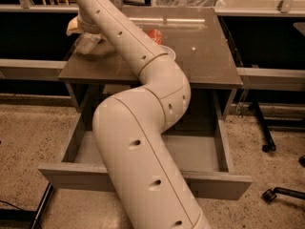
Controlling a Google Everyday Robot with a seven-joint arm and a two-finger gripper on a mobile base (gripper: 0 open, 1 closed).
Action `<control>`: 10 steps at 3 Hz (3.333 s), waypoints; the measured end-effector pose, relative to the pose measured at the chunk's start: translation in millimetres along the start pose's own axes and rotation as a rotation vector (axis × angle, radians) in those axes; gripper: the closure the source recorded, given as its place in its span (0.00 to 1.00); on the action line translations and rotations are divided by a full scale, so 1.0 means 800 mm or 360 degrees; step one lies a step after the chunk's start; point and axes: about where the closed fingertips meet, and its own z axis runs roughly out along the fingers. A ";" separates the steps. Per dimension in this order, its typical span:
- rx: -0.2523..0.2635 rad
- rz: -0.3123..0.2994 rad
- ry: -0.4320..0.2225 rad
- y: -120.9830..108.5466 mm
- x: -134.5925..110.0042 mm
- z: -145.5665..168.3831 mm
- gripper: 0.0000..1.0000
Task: Place water bottle into top drawer
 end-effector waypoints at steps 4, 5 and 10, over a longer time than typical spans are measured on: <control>0.0159 -0.0058 -0.0110 0.002 -0.006 -0.007 0.98; 0.0476 -0.0101 -0.0078 0.013 0.015 -0.083 1.00; 0.0872 -0.1131 -0.0025 0.044 -0.096 -0.269 1.00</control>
Offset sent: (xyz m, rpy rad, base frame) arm 0.0202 0.0176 0.0241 0.0198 -0.0433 0.1039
